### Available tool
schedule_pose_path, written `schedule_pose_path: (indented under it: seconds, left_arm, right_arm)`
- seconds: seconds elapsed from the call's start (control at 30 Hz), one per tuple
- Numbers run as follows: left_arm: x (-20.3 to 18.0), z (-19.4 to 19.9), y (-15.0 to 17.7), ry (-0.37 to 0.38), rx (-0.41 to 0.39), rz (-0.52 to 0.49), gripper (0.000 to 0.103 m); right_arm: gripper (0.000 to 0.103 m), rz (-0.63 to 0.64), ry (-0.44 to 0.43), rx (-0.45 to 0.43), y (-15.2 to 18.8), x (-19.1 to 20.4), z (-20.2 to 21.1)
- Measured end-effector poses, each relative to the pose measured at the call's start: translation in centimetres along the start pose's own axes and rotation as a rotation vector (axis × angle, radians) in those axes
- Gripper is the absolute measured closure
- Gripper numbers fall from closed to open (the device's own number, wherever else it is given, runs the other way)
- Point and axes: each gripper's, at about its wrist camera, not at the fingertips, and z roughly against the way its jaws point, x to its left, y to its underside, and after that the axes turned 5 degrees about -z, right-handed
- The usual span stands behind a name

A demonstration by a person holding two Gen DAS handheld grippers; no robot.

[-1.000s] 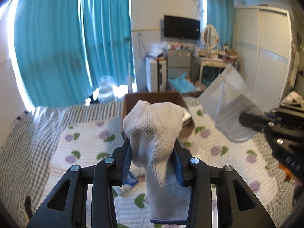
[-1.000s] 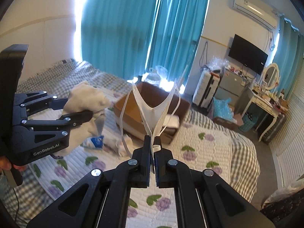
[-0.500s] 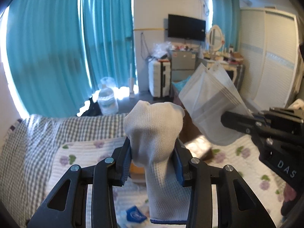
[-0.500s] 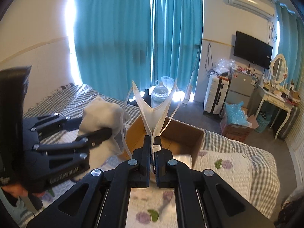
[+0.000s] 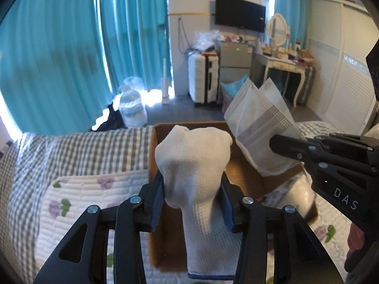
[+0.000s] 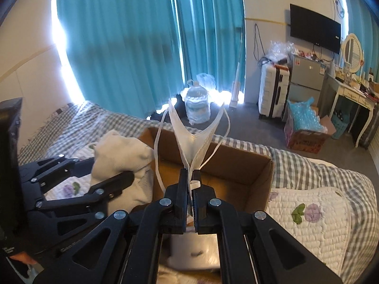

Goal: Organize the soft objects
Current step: 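Carry sock and face mask into the cardboard box and open both tools, then move both tools back down to the items left on the bed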

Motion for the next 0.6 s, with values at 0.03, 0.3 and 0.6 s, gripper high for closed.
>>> schedule_pose_path:
  seconds: [0.03,0.3,0.6]
  left_arm:
    - [-0.1,-0.3,0.0,-0.011,-0.006,0.001,0.054]
    - [-0.8,0.9,-0.1,-0.063,-0.083,-0.049,0.024]
    - [0.3,8.7,-1.3,-0.098,-0.180,-0.049,0.023]
  right_arm:
    - [0.100,0.004,0.003,0.000,0.0,-0.2,-0.5]
    - [0.049,-0.040,0.056,-0.029,0.7,-2.0,-1.2]
    - [0.018,-0.041,0.135,-0.095,0.1,-1.6,5.4]
